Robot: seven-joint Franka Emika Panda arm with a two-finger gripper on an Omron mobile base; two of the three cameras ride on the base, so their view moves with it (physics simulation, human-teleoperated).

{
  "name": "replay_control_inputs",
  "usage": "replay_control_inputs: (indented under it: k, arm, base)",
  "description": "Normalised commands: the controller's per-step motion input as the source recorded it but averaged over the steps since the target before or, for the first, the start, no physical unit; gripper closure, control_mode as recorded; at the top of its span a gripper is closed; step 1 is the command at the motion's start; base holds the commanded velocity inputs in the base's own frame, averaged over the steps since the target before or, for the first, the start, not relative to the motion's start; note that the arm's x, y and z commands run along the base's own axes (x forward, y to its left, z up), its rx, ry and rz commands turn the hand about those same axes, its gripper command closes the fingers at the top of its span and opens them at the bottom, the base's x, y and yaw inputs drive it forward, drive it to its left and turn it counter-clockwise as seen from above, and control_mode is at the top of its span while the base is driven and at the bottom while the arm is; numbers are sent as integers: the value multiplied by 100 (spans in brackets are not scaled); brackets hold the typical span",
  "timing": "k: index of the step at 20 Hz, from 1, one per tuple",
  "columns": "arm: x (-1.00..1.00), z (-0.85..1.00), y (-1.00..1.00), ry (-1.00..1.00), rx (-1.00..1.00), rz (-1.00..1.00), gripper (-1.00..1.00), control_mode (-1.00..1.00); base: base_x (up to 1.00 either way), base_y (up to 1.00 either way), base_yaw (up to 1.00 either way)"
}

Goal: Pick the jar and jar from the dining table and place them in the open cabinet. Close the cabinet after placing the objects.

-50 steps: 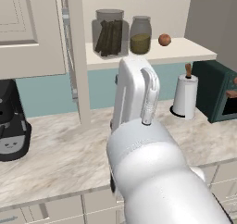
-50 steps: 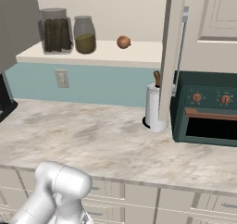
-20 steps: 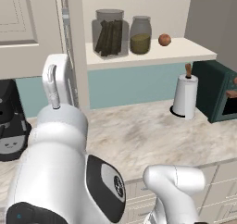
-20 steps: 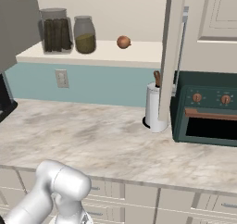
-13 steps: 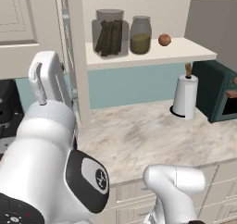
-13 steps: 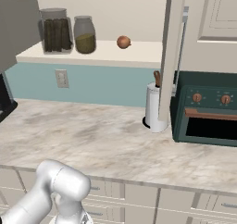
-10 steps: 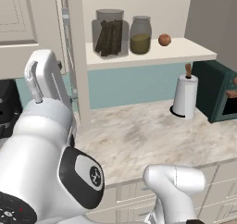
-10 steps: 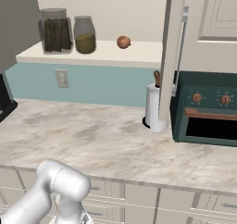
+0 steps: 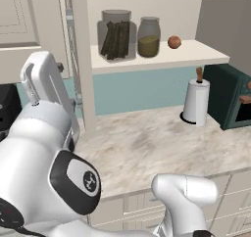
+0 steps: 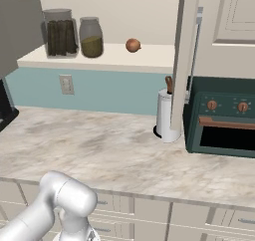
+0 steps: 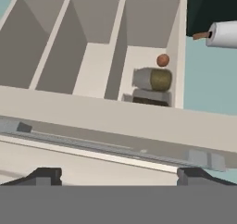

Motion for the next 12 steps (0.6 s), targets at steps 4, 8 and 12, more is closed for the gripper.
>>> replay_control_inputs:
  k: [4,8,12]
  arm:
    - [14,-21,0,-3,5,-1,-100,-100]
    - [11,-21,0,-5,7,0,-100,-100]
    - [11,-18,0,-6,9,-1,-100,-100]
  base:
    - [0,0,0]
    - [0,0,0]
    - [0,0,0]
